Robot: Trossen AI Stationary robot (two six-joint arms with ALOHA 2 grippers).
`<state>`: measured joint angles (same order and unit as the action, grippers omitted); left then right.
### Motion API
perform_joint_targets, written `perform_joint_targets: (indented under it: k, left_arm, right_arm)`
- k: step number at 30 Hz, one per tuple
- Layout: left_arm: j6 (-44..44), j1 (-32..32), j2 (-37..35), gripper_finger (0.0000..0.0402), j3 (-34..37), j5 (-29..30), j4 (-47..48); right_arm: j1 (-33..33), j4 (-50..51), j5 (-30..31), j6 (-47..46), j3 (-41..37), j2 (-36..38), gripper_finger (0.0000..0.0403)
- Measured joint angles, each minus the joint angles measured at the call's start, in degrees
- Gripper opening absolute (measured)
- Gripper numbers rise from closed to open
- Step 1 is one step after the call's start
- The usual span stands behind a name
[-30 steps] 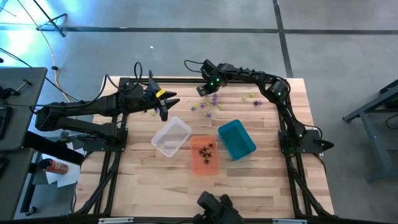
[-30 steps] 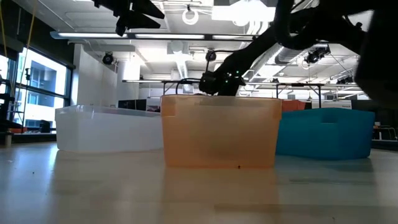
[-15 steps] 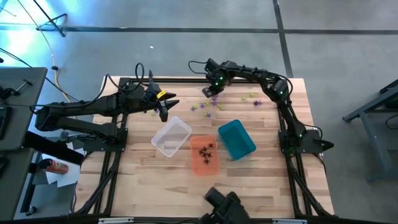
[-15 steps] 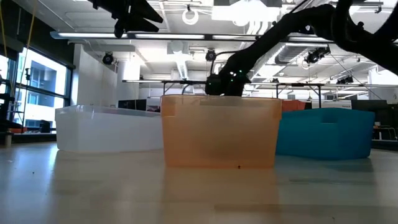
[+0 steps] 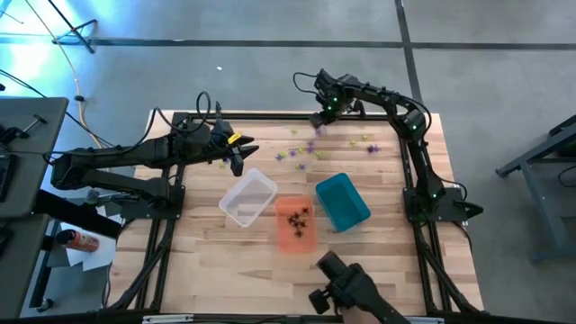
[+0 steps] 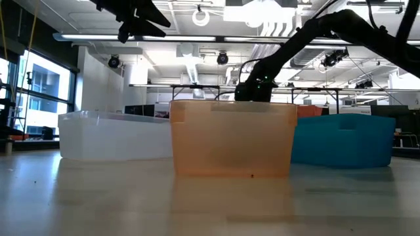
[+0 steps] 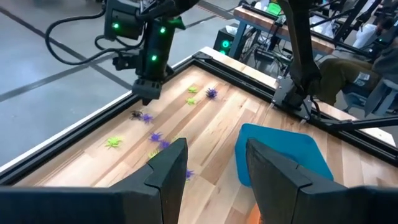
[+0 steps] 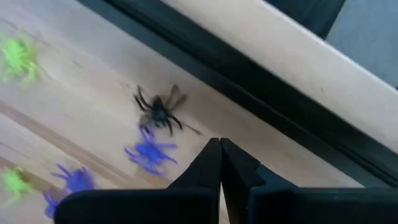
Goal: Sort Halloween decoration
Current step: Put the black spider toy into the orange bin
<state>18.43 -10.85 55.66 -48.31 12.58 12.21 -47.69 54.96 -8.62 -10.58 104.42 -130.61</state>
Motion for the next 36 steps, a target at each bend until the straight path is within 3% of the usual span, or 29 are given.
perform_joint_targets:
  k: [8, 20, 36]
  left_arm:
    - [0.03, 0.00, 0.00, 0.0152, 0.00, 0.00, 0.17]
    - [3.18, 0.00, 0.00, 0.0152, 0.00, 0.04, 0.06]
    - [5.40, 0.00, 0.00, 0.0152, 0.00, 0.04, 0.14]
  right_arm:
    - [1.34, -3.54, -3.98, 0.19, 0.04, 0.98, 0.0000]
    - [2.24, -8.86, -0.60, -2.41, 0.09, -1.31, 0.0000]
    - [2.70, 8.59, 4.09, 12.31, 0.28, -1.12, 0.0000]
